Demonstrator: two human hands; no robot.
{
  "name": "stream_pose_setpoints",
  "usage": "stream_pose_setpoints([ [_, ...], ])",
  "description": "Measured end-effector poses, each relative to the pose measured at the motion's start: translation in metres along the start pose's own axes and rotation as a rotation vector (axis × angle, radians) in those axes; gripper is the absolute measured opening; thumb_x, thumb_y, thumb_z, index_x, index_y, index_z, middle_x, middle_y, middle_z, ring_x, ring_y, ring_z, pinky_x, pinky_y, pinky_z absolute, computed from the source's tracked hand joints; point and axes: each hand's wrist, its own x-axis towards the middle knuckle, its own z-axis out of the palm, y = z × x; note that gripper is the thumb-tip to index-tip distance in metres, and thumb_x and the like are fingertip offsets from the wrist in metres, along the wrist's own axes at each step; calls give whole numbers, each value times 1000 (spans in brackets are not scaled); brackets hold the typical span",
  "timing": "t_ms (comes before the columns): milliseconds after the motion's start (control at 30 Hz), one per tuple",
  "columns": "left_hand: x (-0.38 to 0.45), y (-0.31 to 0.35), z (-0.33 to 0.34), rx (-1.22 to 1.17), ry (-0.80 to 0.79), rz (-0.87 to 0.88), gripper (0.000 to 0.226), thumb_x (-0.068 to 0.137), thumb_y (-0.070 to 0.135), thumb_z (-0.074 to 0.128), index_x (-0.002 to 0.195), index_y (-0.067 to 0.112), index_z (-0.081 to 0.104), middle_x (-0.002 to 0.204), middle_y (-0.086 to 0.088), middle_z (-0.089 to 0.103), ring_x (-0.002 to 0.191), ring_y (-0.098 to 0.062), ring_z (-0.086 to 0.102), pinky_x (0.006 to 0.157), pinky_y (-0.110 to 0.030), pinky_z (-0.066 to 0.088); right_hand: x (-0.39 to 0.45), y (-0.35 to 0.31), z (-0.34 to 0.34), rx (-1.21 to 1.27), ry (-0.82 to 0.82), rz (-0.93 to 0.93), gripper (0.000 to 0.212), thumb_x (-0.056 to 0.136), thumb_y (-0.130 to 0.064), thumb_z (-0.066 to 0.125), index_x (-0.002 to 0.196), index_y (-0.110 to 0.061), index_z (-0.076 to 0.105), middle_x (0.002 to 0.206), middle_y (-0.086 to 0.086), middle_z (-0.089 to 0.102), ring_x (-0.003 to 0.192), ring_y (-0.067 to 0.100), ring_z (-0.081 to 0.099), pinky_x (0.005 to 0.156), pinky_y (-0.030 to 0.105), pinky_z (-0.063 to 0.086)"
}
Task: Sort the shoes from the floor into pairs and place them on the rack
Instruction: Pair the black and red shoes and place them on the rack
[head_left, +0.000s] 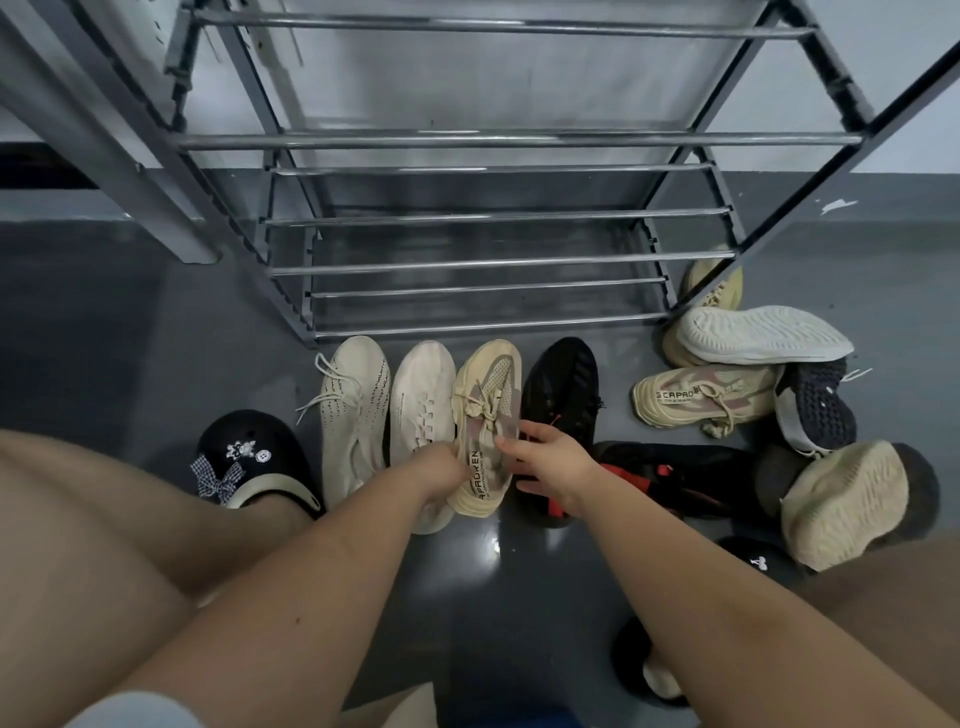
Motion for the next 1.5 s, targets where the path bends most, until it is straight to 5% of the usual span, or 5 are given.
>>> stream_pose_setpoints([
  [300, -26, 0, 16, 481, 154, 319, 71, 93, 36, 50, 151, 18, 11, 156, -5, 22, 140, -26, 27, 113, -41, 28, -36, 22, -28, -1010, 139, -90, 84, 85, -39, 64, 151, -18, 17, 145, 13, 37, 130, 31, 43, 107, 38, 39],
  [533, -55, 19, 39, 720, 130, 492, 67, 98, 35, 40, 152, 16, 5, 160, -6, 3, 148, -20, 6, 118, -30, 5, -59, 39, -48, -961, 205, -106, 82, 84, -39, 64, 149, -14, 22, 145, 15, 36, 131, 31, 41, 109, 36, 36],
  [800, -63, 46, 63, 946, 92, 585, 68, 98, 41, 36, 152, 17, 2, 161, -4, 1, 148, -21, 2, 120, -32, 2, -76, 62, -96, -1138, 350, -78, 75, 89, -39, 56, 150, -18, 19, 149, 11, 30, 135, 31, 33, 106, 43, 37],
  [1100, -37, 92, 78, 1080, 70, 534, 71, 97, 46, 35, 152, 16, 2, 161, -4, -2, 148, -21, -1, 121, -35, 5, -68, 55, -163, -1202, 484, -28, 71, 88, -46, 56, 146, -18, 27, 143, 7, 38, 133, 28, 36, 100, 41, 39],
  [1500, 16, 128, 104, 962, -78, 434, 70, 96, 48, 41, 152, 21, 9, 160, -1, 10, 144, -25, 17, 117, -39, 21, 4, 44, -184, -1093, 373, -11, 60, 95, -50, 42, 144, -16, 33, 145, 9, 40, 135, 28, 33, 106, 41, 33],
])
